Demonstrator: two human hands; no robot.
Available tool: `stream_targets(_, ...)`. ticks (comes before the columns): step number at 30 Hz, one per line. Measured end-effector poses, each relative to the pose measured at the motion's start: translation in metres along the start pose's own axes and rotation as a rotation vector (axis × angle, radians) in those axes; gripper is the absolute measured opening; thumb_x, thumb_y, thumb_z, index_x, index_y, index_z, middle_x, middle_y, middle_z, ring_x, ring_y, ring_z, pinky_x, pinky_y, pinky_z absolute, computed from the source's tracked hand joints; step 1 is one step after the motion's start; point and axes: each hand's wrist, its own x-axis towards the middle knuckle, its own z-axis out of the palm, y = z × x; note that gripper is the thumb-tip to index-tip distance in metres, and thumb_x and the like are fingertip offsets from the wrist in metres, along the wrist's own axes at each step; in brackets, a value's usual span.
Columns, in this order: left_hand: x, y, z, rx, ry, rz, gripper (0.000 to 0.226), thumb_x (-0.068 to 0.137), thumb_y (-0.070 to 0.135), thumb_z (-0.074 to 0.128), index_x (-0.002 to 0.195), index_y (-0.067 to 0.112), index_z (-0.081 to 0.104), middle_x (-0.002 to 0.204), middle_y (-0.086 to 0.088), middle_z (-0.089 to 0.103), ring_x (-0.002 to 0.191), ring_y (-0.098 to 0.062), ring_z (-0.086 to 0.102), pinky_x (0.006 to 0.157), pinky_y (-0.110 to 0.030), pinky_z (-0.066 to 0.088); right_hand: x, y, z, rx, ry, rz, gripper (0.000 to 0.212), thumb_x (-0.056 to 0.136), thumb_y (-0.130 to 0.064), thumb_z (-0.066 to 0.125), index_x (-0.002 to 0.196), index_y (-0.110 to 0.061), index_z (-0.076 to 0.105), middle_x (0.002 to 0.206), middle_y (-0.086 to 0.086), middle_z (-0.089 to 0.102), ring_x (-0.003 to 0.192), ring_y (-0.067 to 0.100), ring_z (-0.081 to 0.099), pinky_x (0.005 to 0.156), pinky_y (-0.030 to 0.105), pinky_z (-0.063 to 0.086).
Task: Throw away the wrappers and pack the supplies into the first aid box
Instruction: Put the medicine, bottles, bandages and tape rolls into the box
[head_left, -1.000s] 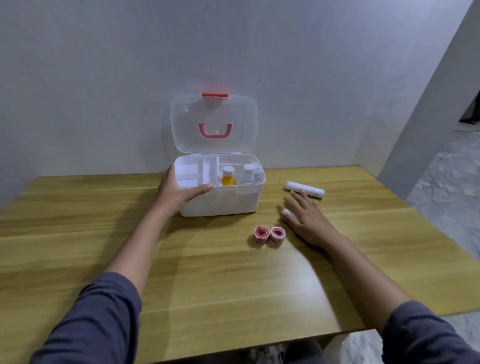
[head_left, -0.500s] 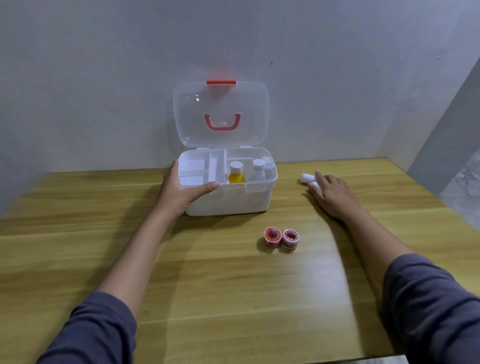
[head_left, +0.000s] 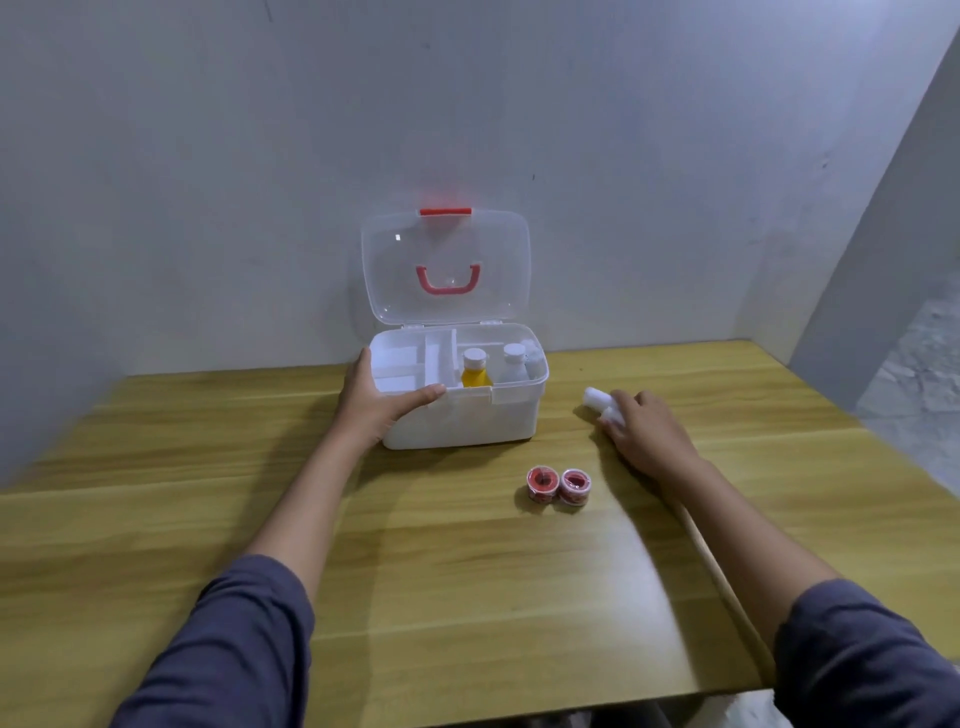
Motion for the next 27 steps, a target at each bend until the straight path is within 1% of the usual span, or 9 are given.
stream_targets(3, -0.004, 0.004, -0.001, -0.017, 0.004, -0.018, 0.111, 0.035, 0.061, 0.083, 0.134, 0.024, 0.050, 0.138, 0.000, 0.056, 0.126, -0.020, 0.054, 0.101, -0.034, 0.045, -0.004, -0.012, -0.022, 0.191, 0.111, 0.035, 0.034, 0.091, -0.031, 0.047, 0.117, -0.009, 0.049, 0.106, 0.023, 0.052, 0.101, 0.040, 0.050, 0.081, 0.042, 0.043)
stream_targets(6, -0.007, 0.007, 0.000, -0.039, 0.005, -0.013, 0.101, 0.035, 0.059, 0.083, 0.125, 0.030, 0.048, 0.134, 0.003, 0.056, 0.121, -0.017, 0.053, 0.093, -0.029, 0.042, 0.000, -0.041, -0.052, 0.275, 0.226, -0.049, 0.036, 0.091, -0.031, 0.049, 0.120, -0.010, 0.049, 0.105, 0.022, 0.053, 0.099, 0.037, 0.050, 0.079, 0.040, 0.040)
stream_targets(9, -0.003, 0.003, 0.002, -0.042, 0.006, -0.010, 0.090, 0.056, 0.038, 0.093, 0.132, 0.027, 0.047, 0.129, 0.008, 0.052, 0.120, -0.015, 0.051, 0.091, -0.026, 0.039, 0.006, -0.086, -0.071, 0.341, 0.235, -0.175, 0.043, 0.091, -0.032, 0.051, 0.129, -0.013, 0.045, 0.113, 0.019, 0.053, 0.101, 0.035, 0.051, 0.084, 0.040, 0.042)
stream_targets(11, 0.002, -0.001, 0.003, -0.023, 0.029, -0.011, 0.086, 0.062, 0.030, 0.094, 0.134, 0.023, 0.048, 0.130, 0.007, 0.053, 0.121, -0.016, 0.052, 0.091, -0.027, 0.040, 0.011, -0.122, -0.073, 0.412, 0.179, -0.265, 0.046, 0.090, -0.033, 0.054, 0.131, -0.015, 0.044, 0.120, 0.017, 0.051, 0.106, 0.031, 0.050, 0.089, 0.041, 0.043)
stream_targets(15, 0.008, -0.006, 0.006, 0.053, 0.074, -0.005, 0.093, 0.062, 0.035, 0.093, 0.140, 0.017, 0.046, 0.137, -0.001, 0.055, 0.126, -0.019, 0.052, 0.090, -0.028, 0.041, 0.024, -0.184, -0.059, 0.391, -0.040, -0.419, 0.051, 0.086, -0.035, 0.059, 0.131, -0.018, 0.043, 0.132, 0.010, 0.048, 0.112, 0.025, 0.051, 0.092, 0.036, 0.045)
stream_targets(17, 0.007, -0.005, 0.007, 0.079, 0.084, -0.019, 0.097, 0.065, 0.038, 0.091, 0.145, 0.016, 0.041, 0.138, 0.004, 0.051, 0.129, -0.014, 0.047, 0.092, -0.024, 0.037, 0.034, -0.204, -0.048, 0.305, -0.104, -0.445, 0.052, 0.084, -0.036, 0.060, 0.130, -0.018, 0.044, 0.130, 0.009, 0.050, 0.111, 0.026, 0.052, 0.093, 0.038, 0.047)
stream_targets(21, 0.006, -0.009, 0.008, 0.056, 0.105, -0.022, 0.098, 0.064, 0.042, 0.090, 0.147, 0.021, 0.041, 0.147, 0.001, 0.051, 0.137, -0.019, 0.046, 0.096, -0.022, 0.036, 0.045, -0.221, -0.033, 0.138, -0.180, -0.474, 0.054, 0.082, -0.033, 0.062, 0.129, -0.015, 0.043, 0.125, 0.011, 0.051, 0.106, 0.029, 0.053, 0.087, 0.036, 0.045)
stream_targets(23, 0.005, -0.011, 0.009, 0.042, 0.115, -0.039, 0.095, 0.059, 0.047, 0.090, 0.140, 0.022, 0.047, 0.140, 0.003, 0.057, 0.131, -0.019, 0.052, 0.096, -0.024, 0.041, 0.048, -0.225, -0.028, 0.078, -0.248, -0.481, 0.059, 0.080, -0.032, 0.065, 0.131, -0.014, 0.042, 0.126, 0.011, 0.049, 0.109, 0.029, 0.051, 0.088, 0.036, 0.043)
stream_targets(27, 0.002, -0.008, 0.009, 0.022, 0.116, -0.041, 0.113, 0.045, 0.062, 0.082, 0.144, 0.023, 0.044, 0.145, 0.002, 0.054, 0.136, -0.019, 0.049, 0.110, -0.034, 0.043, 0.052, -0.226, -0.024, 0.062, -0.292, -0.462, 0.064, 0.078, -0.039, 0.067, 0.132, -0.016, 0.041, 0.128, 0.011, 0.048, 0.116, 0.029, 0.048, 0.095, 0.039, 0.042)
